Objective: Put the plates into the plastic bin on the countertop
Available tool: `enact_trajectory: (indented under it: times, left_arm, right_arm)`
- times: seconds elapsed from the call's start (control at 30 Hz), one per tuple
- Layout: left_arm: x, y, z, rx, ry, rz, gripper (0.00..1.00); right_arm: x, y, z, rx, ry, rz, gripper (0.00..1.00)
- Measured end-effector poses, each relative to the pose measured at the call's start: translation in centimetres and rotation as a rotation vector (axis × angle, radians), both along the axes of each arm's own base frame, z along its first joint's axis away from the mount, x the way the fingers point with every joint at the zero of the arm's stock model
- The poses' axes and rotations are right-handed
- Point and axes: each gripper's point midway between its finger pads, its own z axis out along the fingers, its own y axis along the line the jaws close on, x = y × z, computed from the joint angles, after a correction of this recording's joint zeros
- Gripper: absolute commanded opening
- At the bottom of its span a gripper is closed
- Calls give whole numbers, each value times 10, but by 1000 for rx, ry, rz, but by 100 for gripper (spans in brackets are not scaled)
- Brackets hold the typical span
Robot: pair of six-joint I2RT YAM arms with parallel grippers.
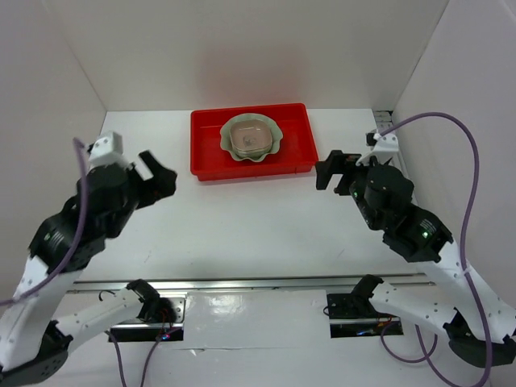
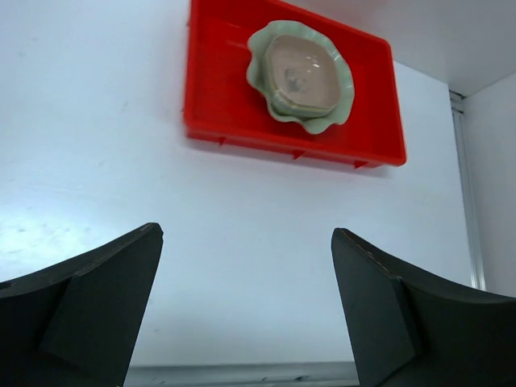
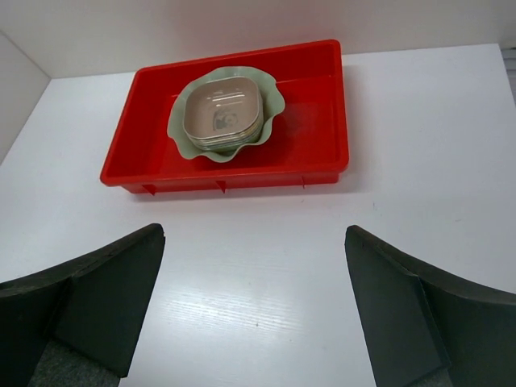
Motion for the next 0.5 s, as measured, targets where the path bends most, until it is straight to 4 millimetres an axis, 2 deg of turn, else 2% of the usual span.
enact_trajectory:
  times: [0.1,0.23,0.37,0.5]
  left_arm:
    - [-44,33,-11,18,-11,-2,99]
    - [-92,68,-19,11,-39,5,99]
    - [-116,89,-31,37,-9,28,99]
    - [-126,97,-37,63,9,31,99]
  right_arm:
    - [-13,-9,10,19,-28,15,100]
    - [-33,-24,25,65,-81,30,100]
    - [-46,-37,34,97,-118,31,100]
    - [-46,-36,27,86,-105,31,100]
